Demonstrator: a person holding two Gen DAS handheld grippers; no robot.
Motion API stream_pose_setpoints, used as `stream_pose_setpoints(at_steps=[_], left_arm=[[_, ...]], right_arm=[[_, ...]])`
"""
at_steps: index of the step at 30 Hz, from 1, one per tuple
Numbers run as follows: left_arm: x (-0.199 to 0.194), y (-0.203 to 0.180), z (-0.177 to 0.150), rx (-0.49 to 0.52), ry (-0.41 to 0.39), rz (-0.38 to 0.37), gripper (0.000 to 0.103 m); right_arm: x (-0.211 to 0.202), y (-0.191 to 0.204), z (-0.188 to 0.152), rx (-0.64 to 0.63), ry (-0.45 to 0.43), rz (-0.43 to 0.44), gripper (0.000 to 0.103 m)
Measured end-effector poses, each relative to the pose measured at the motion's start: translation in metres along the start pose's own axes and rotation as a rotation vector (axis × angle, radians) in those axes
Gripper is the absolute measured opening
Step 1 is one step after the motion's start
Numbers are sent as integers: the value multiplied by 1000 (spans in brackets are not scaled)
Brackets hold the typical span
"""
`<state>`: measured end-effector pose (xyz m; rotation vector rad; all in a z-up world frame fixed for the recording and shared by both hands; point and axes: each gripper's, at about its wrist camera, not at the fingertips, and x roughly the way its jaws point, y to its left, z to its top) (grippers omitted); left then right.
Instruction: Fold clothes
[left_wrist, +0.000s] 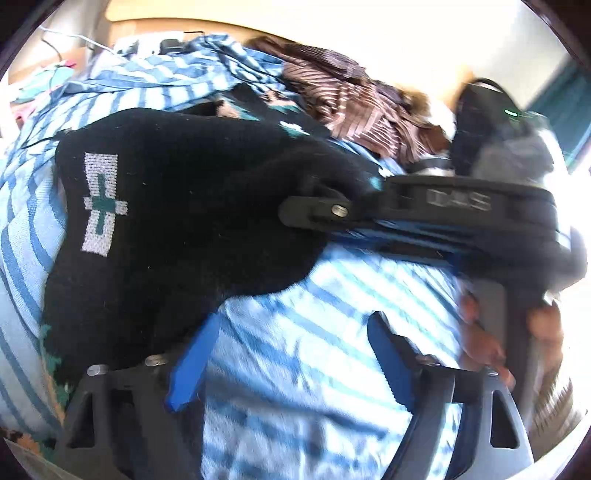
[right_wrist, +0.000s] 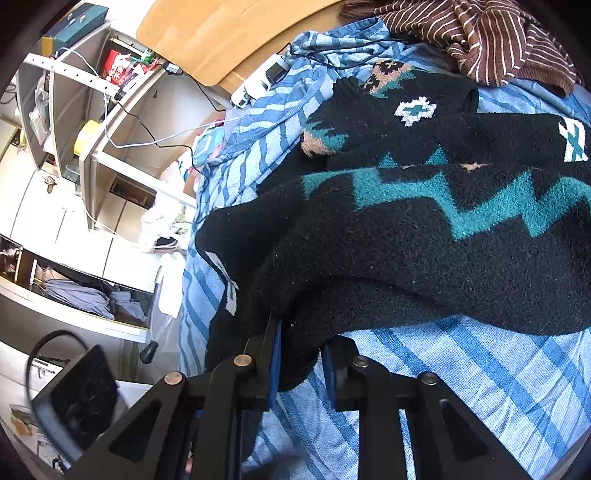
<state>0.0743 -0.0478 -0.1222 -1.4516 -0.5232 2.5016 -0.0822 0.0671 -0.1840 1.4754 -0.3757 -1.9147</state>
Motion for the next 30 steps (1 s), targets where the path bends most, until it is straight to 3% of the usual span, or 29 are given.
stream_pose_setpoints(at_steps=[5,9,11,14,15,19,23,27,30], left_arm=[[4,-18,6,201,47,162,83],[30,-21,4,294,68,316,82],[40,-28,0,319,46,380,72],[45,-29,6,291,-1,430,66],[49,-26,8,269,1,433,61],[55,-8,17,136,13,421,12],[21,5,15,-5,-30,322,7],[-24,13,6,-74,-78,285,3],[-53,25,4,-132,-118,250,3]], right_arm=[[1,-3,-6,15,1,3,22],[2,-13,-10,72,2,44,22],[3,-16,-10,82,6,58,22],[1,-19,-10,83,2,57,22],[0,-20,-10,86,0,61,22],[-3,-26,-12,106,0,73,20],[-4,-24,-20,94,24,75,3],[-4,-1,-38,-28,73,15,3],[-7,13,-50,-92,85,-16,10]])
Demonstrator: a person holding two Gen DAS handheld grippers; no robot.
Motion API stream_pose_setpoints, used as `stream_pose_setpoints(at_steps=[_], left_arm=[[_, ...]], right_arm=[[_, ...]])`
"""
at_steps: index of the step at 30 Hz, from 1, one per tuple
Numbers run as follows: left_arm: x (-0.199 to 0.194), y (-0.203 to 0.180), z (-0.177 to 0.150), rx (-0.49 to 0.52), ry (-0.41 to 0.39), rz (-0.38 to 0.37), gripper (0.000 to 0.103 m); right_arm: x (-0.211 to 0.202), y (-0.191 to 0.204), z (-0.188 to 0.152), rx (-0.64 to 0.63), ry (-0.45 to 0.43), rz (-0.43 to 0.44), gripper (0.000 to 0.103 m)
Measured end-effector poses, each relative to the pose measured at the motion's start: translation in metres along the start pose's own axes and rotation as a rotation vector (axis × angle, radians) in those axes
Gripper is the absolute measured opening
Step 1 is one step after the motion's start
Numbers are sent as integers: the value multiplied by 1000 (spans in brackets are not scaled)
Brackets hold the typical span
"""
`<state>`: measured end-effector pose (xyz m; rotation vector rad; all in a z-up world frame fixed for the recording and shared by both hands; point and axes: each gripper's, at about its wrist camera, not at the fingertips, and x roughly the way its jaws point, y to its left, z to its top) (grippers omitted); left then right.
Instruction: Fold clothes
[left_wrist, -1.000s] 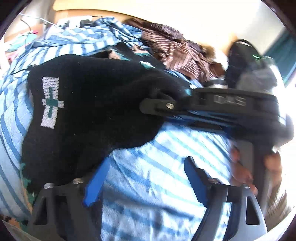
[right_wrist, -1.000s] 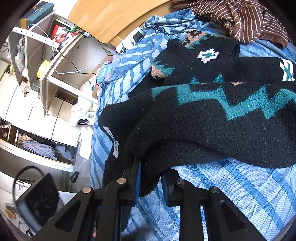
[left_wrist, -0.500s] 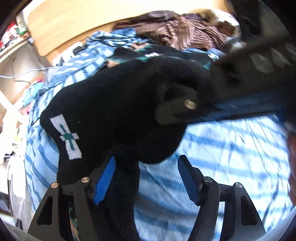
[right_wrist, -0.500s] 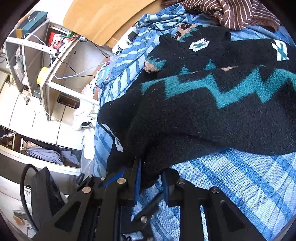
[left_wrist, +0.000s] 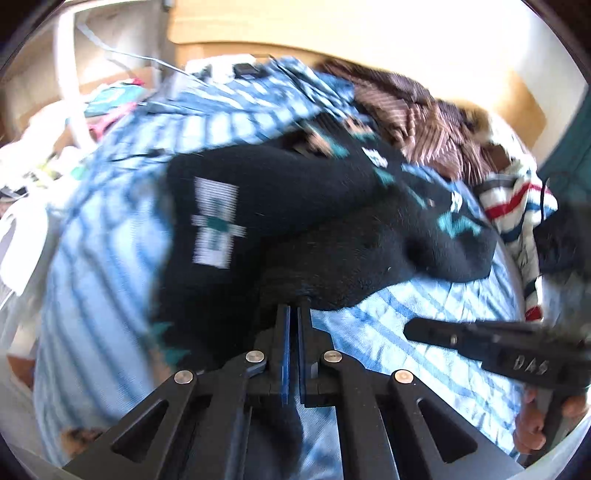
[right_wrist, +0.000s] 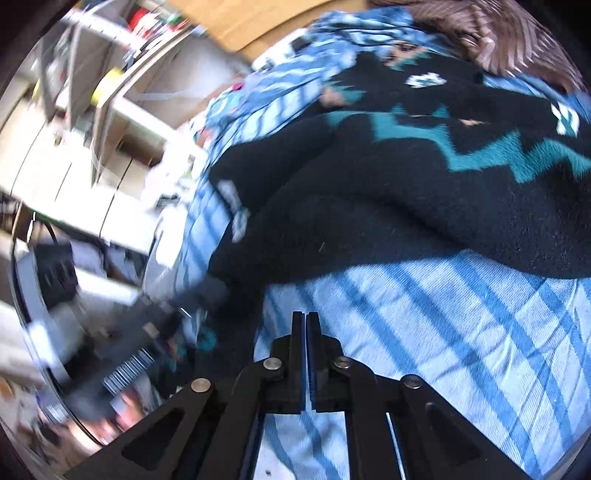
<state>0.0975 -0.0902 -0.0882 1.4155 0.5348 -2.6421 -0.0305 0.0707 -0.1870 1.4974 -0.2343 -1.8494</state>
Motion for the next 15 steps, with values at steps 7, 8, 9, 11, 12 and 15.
stream_pose_setpoints(at_steps=[7,8,9,11,12,15], left_arm=[[-37,10,15,-23,-120,5,0],[-35,11,19,-14,-110,10,0],[-32,11,23,-3,-97,14,0],[-30,5,19,56,-42,22,0],[-27,0,15,92,-1,33,0],[-11,-6,4,120,52,27,0]], right_arm=[[2,-20,-1,243,-54,114,75],[6,-20,2,271,-61,134,81],[10,-20,5,286,-63,137,83],[23,-21,12,316,-43,125,83],[29,-21,15,329,-28,118,83],[51,-25,20,354,8,150,83]])
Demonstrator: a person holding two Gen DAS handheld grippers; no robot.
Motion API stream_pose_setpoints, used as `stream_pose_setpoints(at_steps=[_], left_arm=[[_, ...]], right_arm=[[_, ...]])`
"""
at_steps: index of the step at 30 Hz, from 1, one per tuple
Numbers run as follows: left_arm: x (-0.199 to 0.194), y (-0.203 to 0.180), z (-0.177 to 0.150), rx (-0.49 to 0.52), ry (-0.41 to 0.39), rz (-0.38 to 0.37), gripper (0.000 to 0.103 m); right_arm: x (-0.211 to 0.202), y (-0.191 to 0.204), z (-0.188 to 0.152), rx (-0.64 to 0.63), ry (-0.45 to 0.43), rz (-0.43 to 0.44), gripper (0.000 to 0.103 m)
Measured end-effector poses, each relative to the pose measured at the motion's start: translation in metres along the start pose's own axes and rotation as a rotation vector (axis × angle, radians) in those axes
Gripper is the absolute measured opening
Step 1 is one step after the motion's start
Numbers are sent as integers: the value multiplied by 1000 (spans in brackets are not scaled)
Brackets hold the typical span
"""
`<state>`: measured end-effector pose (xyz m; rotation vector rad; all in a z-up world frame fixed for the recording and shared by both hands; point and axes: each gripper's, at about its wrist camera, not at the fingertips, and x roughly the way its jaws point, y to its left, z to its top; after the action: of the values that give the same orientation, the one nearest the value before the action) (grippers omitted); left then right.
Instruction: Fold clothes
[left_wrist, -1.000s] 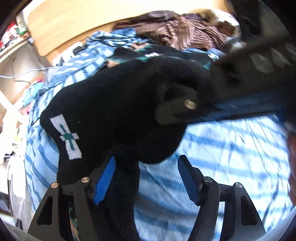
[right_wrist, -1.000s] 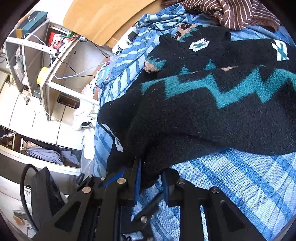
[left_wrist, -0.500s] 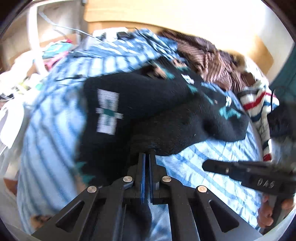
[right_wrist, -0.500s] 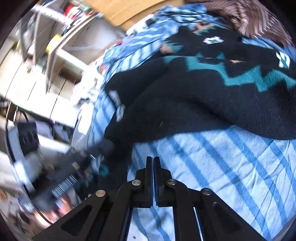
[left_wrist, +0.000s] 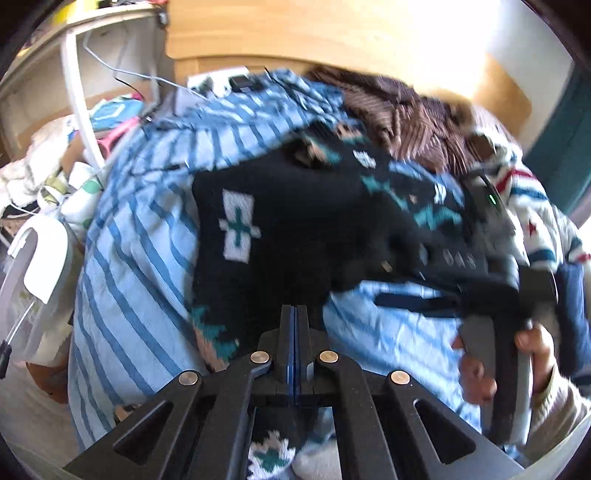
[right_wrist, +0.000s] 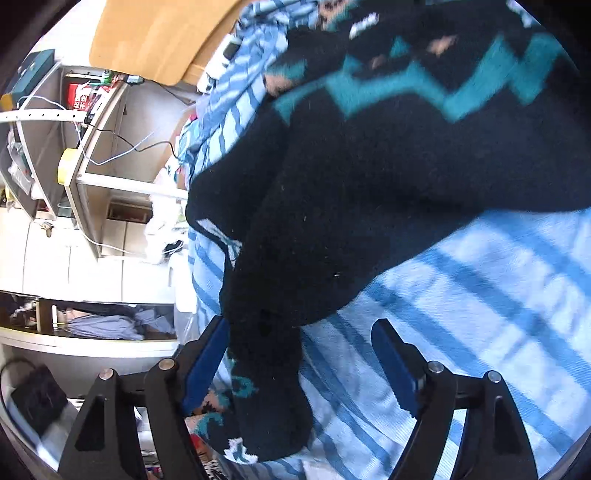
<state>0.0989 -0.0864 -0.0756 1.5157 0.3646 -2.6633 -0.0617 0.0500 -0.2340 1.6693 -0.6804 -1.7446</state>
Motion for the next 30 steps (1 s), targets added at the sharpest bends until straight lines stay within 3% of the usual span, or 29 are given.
stream_pose_setpoints(at_steps=[4,5,6,7,8,13,15,17,19,23,27,28,30], left_arm=[[29,-7,-5,10,74,-5,0],[37,-9,-4,11,95,-8,0],[43,-11,-4,20,103,-15,0],[48,-15,-2,34,101,-19,0],[52,-18,0,49,98,-23,0],[64,-36,13,116,35,-103,1],[68,-40,21,127,13,-146,21],[71,-46,28,130,-6,-192,87],[73,-53,35,143,-36,-196,88],[82,-60,49,195,-77,-19,88],[95,-47,61,128,-35,6,88],[100,-47,62,129,-28,39,87],[112,-44,63,131,-9,125,73]], right_arm=[[26,-5,10,34,17,-6,83],[28,-6,13,42,3,9,79],[28,-7,17,49,-20,23,70],[28,-8,22,53,-42,37,39],[25,-8,27,42,-57,47,24],[-6,11,42,-68,-127,70,19],[-21,18,48,-102,-158,92,19],[-31,22,56,-122,-168,102,19],[-34,23,62,-138,-167,94,19],[-42,18,72,-154,-153,90,19],[-42,16,75,-156,-137,102,19],[-42,16,76,-155,-134,106,19],[-41,16,75,-157,-129,107,19]])
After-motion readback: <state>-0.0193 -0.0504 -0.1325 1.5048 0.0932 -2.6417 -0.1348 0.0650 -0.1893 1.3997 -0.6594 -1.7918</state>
